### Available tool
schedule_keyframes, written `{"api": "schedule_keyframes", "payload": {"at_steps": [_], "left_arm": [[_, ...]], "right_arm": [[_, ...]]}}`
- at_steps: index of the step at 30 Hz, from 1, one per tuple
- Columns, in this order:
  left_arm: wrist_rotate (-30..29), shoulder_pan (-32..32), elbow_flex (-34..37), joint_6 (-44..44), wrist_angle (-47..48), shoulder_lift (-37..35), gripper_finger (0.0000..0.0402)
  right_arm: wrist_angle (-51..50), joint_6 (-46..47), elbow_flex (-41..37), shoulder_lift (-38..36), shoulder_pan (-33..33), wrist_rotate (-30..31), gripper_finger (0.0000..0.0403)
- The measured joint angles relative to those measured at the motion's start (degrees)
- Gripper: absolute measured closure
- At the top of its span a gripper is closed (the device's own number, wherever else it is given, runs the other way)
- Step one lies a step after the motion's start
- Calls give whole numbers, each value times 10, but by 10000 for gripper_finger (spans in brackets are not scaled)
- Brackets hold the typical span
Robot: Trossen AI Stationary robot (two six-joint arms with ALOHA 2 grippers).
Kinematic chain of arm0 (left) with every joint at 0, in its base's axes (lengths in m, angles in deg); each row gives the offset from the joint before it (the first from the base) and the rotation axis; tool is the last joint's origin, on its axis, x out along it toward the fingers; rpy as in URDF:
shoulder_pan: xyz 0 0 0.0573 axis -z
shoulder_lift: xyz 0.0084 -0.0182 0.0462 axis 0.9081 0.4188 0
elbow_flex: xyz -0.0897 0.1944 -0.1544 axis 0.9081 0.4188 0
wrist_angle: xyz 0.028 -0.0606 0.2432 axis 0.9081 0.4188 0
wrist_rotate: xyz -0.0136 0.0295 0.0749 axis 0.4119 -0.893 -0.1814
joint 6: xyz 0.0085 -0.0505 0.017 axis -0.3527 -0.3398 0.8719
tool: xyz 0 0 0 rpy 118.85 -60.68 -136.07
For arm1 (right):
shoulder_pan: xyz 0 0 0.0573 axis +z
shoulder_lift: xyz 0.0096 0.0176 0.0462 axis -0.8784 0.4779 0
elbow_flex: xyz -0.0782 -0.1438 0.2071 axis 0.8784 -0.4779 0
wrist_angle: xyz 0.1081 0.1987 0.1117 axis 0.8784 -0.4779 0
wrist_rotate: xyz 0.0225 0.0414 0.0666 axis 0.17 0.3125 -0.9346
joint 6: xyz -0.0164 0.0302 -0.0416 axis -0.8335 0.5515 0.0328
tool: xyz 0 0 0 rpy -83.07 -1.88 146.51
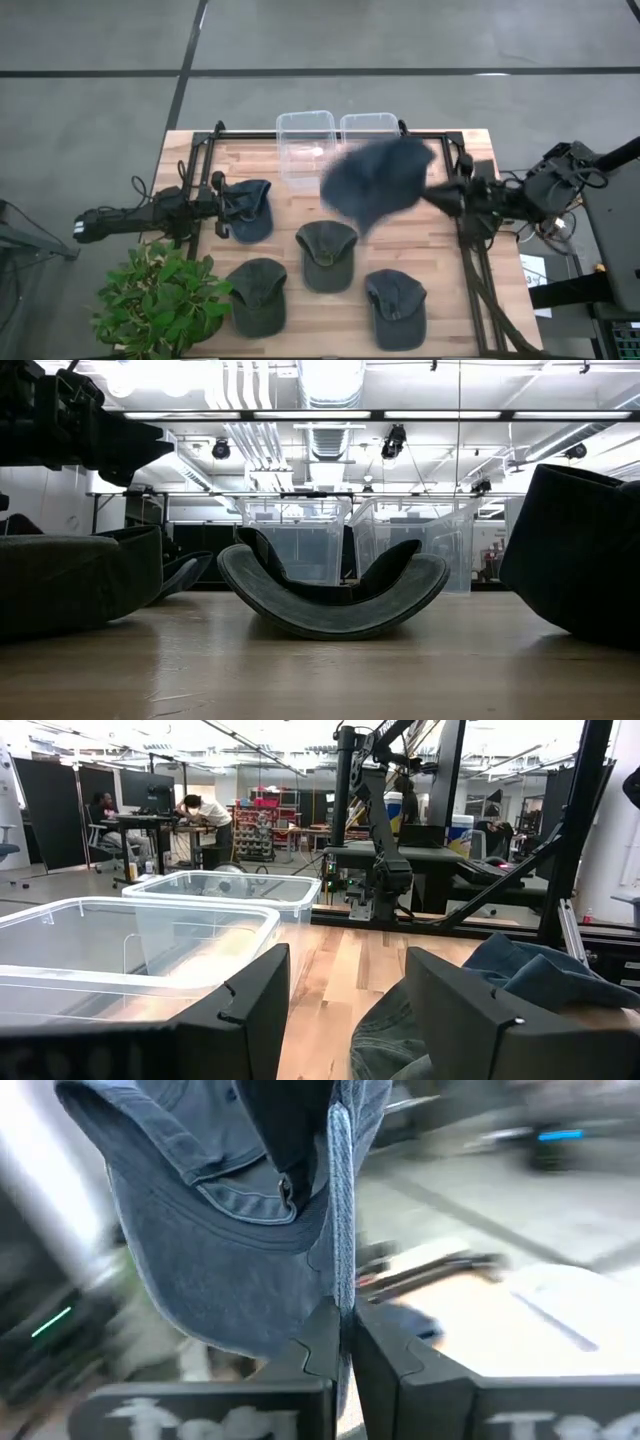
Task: Pick & Place hat
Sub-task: Put the top right blue cap into the right transparent bin
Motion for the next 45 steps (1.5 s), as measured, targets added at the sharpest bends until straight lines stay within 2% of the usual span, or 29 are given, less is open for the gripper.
{"api": "schedule_keyframes", "payload": {"at_steps": [3, 5, 9, 12, 19, 22, 25, 32, 37, 42, 45], "left_arm": [[0, 0, 0, 0, 0, 0, 209], [0, 0, 0, 0, 0, 0, 209], [0, 0, 0, 0, 0, 0, 209], [1, 0, 0, 0, -1, 0, 209], [1, 0, 0, -4, -2, 0, 209], [1, 0, 0, -4, -2, 0, 209], [1, 0, 0, -5, -2, 0, 209], [1, 0, 0, -5, -4, 0, 209], [-1, 0, 0, -22, -5, 0, 209], [0, 0, 0, -44, -5, 0, 209], [2, 0, 0, -47, -5, 0, 209]], "right_arm": [[-1, 56, 0, 16, -15, 111, 391], [-1, 87, 0, 26, -31, 156, 391], [-12, 131, 0, 40, -75, 174, 391], [-70, 172, 0, 46, -111, 168, 391], [-337, 391, -4, 53, -204, 93, 391], [-362, 422, -21, 47, -224, 86, 391], [-361, 428, -44, 36, -250, 51, 391], [-335, 413, -106, 34, -326, -4, 391], [-243, 316, -145, 30, -405, -59, 391], [-104, 202, -183, 26, -508, -183, 391], [-33, 160, -208, 26, -571, -279, 391]]}}
